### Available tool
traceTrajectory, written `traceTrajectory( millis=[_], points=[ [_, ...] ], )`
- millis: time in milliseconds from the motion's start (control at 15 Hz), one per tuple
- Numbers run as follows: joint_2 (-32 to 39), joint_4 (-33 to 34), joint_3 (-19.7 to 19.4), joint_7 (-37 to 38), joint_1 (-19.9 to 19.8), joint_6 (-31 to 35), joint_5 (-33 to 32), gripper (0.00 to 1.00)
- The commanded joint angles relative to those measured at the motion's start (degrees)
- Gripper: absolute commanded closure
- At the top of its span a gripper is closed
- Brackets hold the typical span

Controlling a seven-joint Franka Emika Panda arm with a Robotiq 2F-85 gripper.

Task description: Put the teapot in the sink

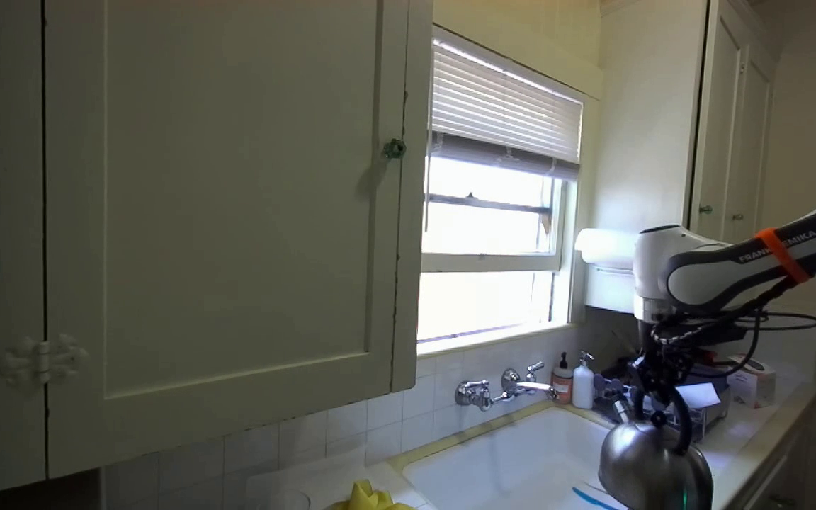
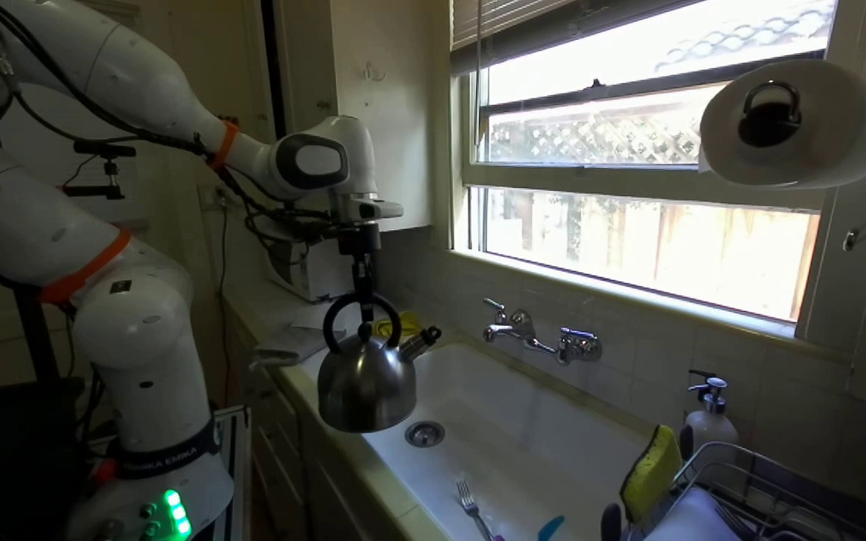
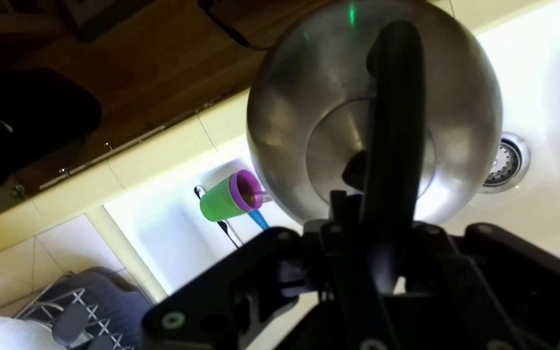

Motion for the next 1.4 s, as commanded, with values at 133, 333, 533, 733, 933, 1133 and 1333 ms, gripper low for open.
traceTrajectory(
  millis=[133,333,533,733,933,1133,1333],
  points=[
    [0.9,0.9,-4.9,2.6,-8.7,2.7,2.1,0.98],
    [4.0,3.0,-8.0,3.3,-13.3,4.2,2.7,0.98],
    [8.4,6.4,-10.3,4.0,-16.7,6.8,3.4,0.98],
    [13.8,10.8,-12.3,3.3,-18.5,8.2,3.7,0.98],
    [18.7,16.1,-12.8,4.1,-19.2,7.8,3.0,0.98],
    [23.7,21.9,-13.2,4.8,-18.9,7.2,2.8,0.98],
    [29.8,27.9,-14.3,3.4,-17.8,6.4,3.8,0.98]
  ],
)
